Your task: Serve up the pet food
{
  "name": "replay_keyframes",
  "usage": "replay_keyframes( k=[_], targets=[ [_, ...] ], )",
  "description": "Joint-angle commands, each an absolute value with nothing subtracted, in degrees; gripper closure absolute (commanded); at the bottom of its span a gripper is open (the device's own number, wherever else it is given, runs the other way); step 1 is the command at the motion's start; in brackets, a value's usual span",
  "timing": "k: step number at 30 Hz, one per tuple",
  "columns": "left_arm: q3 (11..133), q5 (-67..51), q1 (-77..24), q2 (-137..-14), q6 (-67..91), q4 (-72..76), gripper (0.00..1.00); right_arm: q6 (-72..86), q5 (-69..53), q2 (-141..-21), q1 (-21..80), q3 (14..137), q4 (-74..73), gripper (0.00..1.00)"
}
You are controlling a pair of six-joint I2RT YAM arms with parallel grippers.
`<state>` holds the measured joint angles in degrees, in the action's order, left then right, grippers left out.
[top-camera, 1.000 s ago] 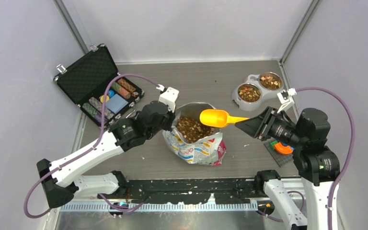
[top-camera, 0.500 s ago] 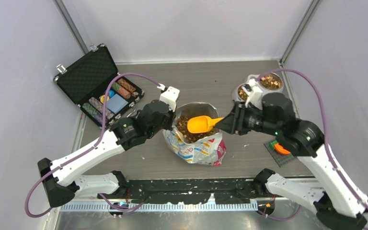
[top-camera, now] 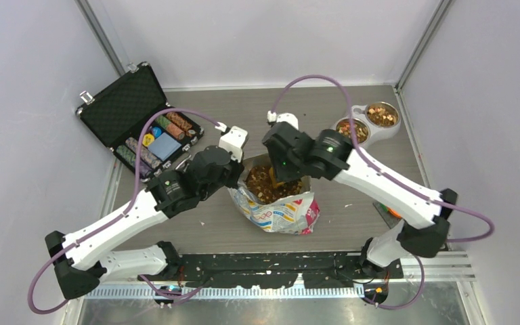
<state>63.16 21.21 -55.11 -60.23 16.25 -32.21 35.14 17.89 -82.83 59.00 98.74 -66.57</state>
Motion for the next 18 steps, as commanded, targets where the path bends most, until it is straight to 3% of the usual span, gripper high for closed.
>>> replay_keyframes(
  k=[1,9,18],
  targets=[
    [63.7,21.5,-55.1,-54.9,15.7,-24.7,1.00,35.9,24.9,-86.0,59.4,100.9,-78.4,0.95],
    [63.4,19.3,-55.1,-54.9,16.3,-23.7,1.00,35.6,19.3,-87.6,59.4,94.4,-78.3,0.95],
    [63.3,19.3,-55.1,-55.6,16.8,-23.9,1.00,35.9,2.7,-83.5,58.6,77.0,-48.3,0.95]
  ],
)
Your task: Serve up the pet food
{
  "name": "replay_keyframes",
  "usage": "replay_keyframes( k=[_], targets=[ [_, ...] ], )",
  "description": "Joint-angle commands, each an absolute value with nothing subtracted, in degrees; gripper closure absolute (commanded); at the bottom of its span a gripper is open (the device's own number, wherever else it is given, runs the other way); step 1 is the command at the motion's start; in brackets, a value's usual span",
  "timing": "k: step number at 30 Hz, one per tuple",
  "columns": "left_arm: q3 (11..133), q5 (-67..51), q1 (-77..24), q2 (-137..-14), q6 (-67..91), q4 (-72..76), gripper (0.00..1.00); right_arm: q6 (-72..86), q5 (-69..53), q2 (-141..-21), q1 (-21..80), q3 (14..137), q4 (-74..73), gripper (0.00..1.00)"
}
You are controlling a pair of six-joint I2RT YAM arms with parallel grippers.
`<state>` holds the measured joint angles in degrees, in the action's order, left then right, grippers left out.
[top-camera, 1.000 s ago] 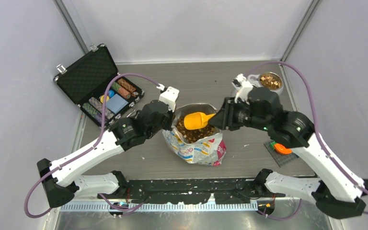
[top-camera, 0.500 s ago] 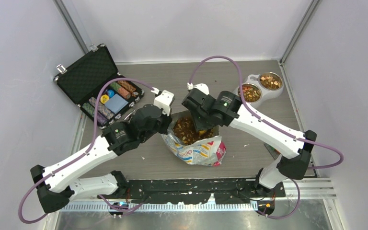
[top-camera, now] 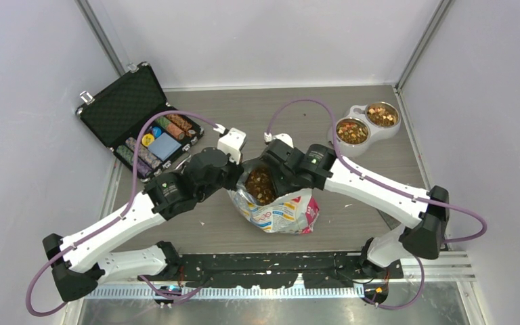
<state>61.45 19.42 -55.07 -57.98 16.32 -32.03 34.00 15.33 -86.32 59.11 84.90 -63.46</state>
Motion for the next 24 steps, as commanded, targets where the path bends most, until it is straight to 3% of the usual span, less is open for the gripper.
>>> replay_keyframes(
  k=[1,9,24],
  targets=[
    [63.3,19.3,-55.1,-55.8,16.8,-23.9,1.00,37.4,-0.1,-82.4,58.0,75.4,-43.1,0.95],
    [63.6,19.0,-55.1,-56.7,17.0,-23.8,1.00,47.0,-4.0,-65.2,53.9,57.9,-23.6,0.95],
    [64.2,20.3,-55.1,-57.7,16.0,-24.1,1.00,52.1,4.6,-44.7,50.9,52.8,-22.3,0.95]
  ],
)
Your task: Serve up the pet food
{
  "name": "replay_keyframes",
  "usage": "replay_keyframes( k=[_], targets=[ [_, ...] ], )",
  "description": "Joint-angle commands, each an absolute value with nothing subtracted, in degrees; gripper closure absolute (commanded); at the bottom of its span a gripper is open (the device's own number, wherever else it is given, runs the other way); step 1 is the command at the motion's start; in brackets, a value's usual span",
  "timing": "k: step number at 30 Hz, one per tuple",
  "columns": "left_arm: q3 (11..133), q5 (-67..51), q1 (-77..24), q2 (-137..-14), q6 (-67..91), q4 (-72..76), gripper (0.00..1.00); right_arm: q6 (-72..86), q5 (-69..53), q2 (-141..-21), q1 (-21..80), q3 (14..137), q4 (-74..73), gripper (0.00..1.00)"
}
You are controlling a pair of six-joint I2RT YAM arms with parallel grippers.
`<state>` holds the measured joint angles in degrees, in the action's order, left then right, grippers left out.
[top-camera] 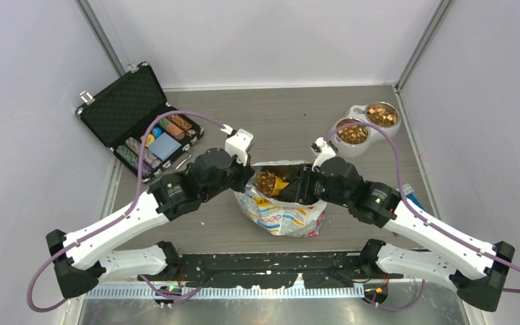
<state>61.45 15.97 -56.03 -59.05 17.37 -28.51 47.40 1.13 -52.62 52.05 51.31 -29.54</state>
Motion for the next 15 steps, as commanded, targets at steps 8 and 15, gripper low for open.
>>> replay_keyframes(
  k=[8,15],
  targets=[
    [65.3,18.7,-55.1,-59.0,16.1,-23.9,1.00,52.0,8.9,-43.3,50.7,56.2,-25.6,0.95],
    [66.8,15.1,-55.2,-60.3,16.5,-24.4,1.00,49.1,3.0,-54.2,51.4,62.4,-24.5,0.95]
  ],
)
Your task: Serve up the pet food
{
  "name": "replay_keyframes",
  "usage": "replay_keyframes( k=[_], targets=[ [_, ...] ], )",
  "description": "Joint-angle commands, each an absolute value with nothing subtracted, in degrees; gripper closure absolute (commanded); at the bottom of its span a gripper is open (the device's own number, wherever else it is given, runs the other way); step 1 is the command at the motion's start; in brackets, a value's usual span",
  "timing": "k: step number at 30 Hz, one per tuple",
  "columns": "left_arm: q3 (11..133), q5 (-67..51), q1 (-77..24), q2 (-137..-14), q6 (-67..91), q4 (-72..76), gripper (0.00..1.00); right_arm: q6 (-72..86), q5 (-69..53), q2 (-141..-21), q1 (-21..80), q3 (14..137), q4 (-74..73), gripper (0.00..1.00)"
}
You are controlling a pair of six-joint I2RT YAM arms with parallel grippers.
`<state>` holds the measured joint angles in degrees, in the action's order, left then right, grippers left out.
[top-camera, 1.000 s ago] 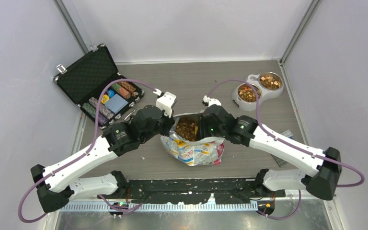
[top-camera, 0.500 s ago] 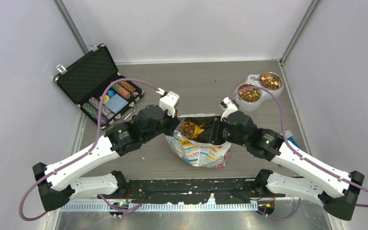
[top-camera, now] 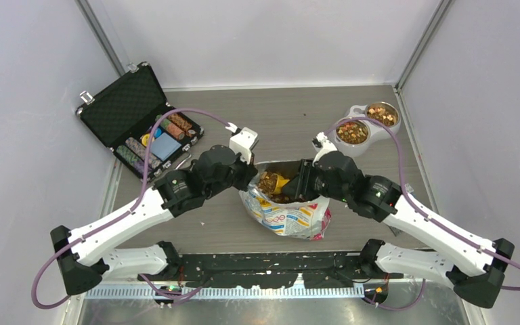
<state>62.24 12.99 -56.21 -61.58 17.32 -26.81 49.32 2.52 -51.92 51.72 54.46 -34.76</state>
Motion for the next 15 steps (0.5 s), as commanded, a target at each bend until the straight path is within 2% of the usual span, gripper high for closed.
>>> replay_keyframes(
  k=[1,9,15],
  targets=[
    [66.8,15.2,-55.2,-60.4,16.4,-24.5,1.00,48.9,3.8,-55.2,51.6,63.6,-24.8,0.95],
    [67.0,14.7,-55.2,-61.1,16.3,-23.9,1.00,47.8,7.9,-56.4,53.3,69.6,-29.8,0.95],
    [66.1,14.6,-55.2,-60.2,16.3,-23.5,1.00,48.8,8.0,-55.2,53.6,69.5,-31.2,0.95]
  ],
)
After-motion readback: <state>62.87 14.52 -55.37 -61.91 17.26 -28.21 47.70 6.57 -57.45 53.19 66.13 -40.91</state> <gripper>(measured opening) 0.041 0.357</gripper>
